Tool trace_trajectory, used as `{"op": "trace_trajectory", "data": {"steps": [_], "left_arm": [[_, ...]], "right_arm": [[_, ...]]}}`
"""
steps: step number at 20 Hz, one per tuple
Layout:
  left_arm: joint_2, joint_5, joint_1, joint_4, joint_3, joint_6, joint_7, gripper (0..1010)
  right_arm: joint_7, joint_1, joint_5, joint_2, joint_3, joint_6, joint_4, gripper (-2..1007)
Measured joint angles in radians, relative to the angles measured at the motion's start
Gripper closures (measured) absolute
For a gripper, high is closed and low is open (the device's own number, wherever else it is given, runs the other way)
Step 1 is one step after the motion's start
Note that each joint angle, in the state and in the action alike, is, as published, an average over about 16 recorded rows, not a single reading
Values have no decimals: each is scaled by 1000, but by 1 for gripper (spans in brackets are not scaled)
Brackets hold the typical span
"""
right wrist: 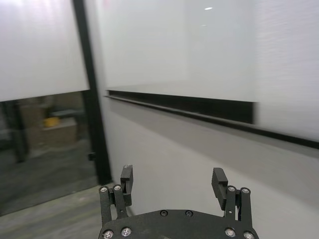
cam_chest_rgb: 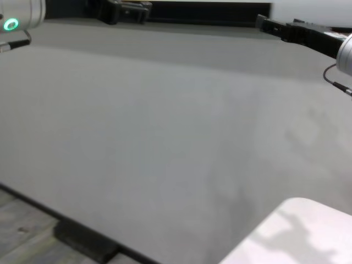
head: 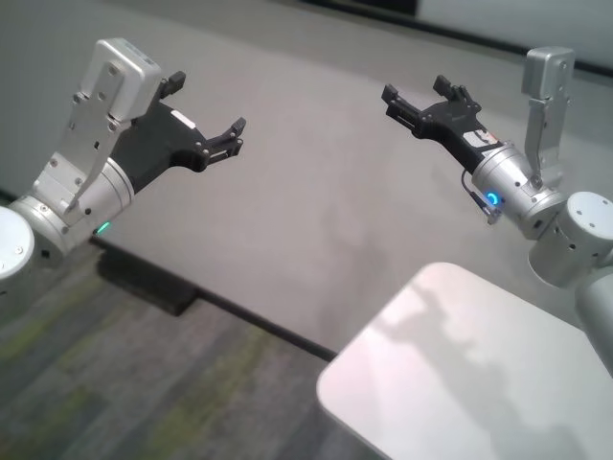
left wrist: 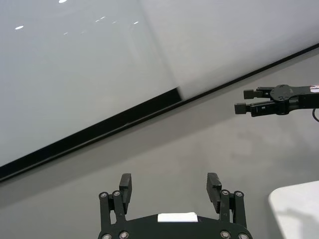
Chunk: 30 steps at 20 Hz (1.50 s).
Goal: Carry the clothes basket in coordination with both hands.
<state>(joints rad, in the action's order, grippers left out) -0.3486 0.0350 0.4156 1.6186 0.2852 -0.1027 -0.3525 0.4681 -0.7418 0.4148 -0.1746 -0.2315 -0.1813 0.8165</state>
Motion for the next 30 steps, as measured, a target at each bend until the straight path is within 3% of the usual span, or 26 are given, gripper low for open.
{"op": "trace_trajectory", "data": {"steps": [30], "left_arm": [[0,0,0,0,0,0,0,8]], "right_arm": [[0,0,0,0,0,0,0,2]]}}
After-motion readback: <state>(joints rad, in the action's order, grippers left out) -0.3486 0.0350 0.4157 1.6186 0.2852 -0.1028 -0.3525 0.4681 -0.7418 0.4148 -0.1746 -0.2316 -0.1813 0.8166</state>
